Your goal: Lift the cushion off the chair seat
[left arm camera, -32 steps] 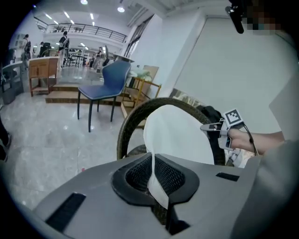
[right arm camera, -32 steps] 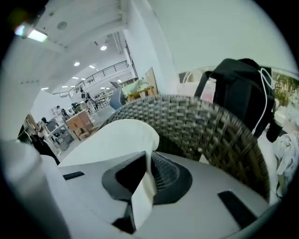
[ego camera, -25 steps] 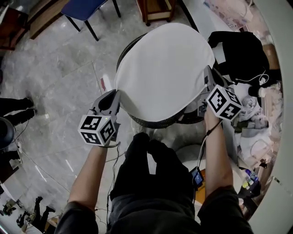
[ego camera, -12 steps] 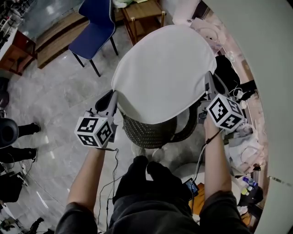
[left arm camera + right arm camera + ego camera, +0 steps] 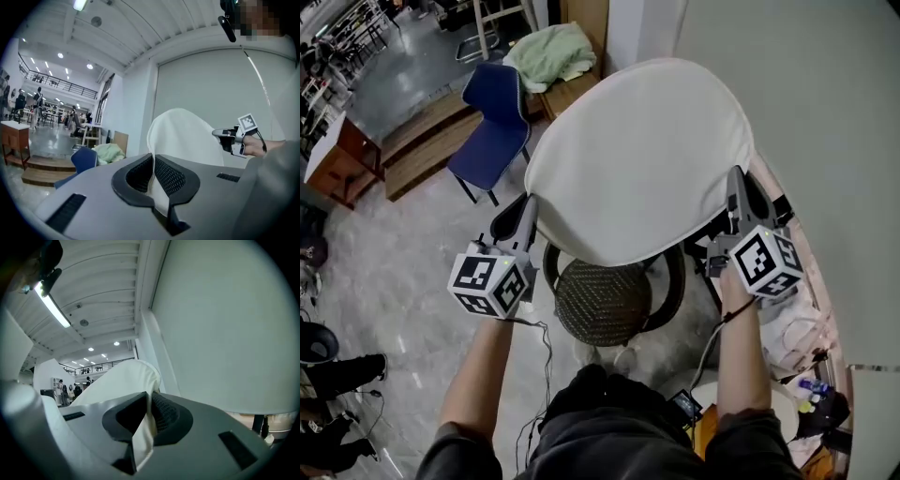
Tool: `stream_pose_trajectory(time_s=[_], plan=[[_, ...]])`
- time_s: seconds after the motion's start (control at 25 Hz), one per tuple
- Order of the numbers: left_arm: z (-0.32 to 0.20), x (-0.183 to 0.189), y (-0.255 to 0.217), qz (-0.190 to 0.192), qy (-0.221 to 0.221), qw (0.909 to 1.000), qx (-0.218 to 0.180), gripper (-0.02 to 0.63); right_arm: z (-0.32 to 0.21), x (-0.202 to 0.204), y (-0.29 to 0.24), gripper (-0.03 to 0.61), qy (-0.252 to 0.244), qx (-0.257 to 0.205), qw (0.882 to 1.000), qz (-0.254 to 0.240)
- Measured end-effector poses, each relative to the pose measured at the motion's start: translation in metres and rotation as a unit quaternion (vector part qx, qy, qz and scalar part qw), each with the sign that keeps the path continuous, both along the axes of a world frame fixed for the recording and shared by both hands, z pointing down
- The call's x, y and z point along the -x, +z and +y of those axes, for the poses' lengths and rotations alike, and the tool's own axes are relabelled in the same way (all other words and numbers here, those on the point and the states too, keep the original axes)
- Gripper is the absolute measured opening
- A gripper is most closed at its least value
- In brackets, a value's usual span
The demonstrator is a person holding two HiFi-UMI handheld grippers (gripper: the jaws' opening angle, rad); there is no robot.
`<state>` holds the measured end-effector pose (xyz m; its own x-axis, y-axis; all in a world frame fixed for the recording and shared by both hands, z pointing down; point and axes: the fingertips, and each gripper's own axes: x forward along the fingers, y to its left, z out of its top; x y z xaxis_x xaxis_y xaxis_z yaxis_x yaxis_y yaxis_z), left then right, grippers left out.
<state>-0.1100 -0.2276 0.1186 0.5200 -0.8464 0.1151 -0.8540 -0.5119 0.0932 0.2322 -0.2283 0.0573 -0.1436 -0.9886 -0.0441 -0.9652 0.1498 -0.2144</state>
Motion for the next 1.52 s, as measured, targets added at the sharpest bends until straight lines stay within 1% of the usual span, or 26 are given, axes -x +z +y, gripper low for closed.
stream_pose_trajectory(time_s=[0.12, 0.32, 0.56, 0.88, 1.12, 1.32, 1.52], plan=[[-0.002, -0.011, -0.044, 0.004, 0.009, 0.9993, -0.035, 0.023, 0.014, -0.011, -0.044, 0.040, 0.007, -0.036, 0.999, 0.000], [0.001, -0.030, -0.109, 0.005, 0.022, 0.9961, -0.085, 0.023, 0.033, -0.030, -0.101, 0.040, 0.016, -0.079, 0.997, -0.003], [0.002, -0.034, -0.162, 0.015, 0.036, 0.9910, -0.128, 0.023, 0.051, -0.033, -0.146, 0.040, 0.028, -0.116, 0.993, 0.003], [0.007, -0.042, -0.205, 0.020, 0.051, 0.9842, -0.169, 0.023, 0.076, -0.039, -0.186, 0.040, 0.038, -0.159, 0.987, 0.002], [0.012, -0.045, -0.228, 0.032, 0.057, 0.9792, -0.192, 0.023, 0.087, -0.040, -0.211, 0.040, 0.042, -0.187, 0.981, 0.007], [0.013, -0.047, -0.240, 0.033, 0.058, 0.9771, -0.202, 0.023, 0.092, -0.042, -0.221, 0.040, 0.043, -0.196, 0.980, 0.009], [0.014, -0.052, -0.239, 0.035, 0.061, 0.9769, -0.202, 0.023, 0.096, -0.047, -0.215, 0.040, 0.045, -0.192, 0.980, 0.009]])
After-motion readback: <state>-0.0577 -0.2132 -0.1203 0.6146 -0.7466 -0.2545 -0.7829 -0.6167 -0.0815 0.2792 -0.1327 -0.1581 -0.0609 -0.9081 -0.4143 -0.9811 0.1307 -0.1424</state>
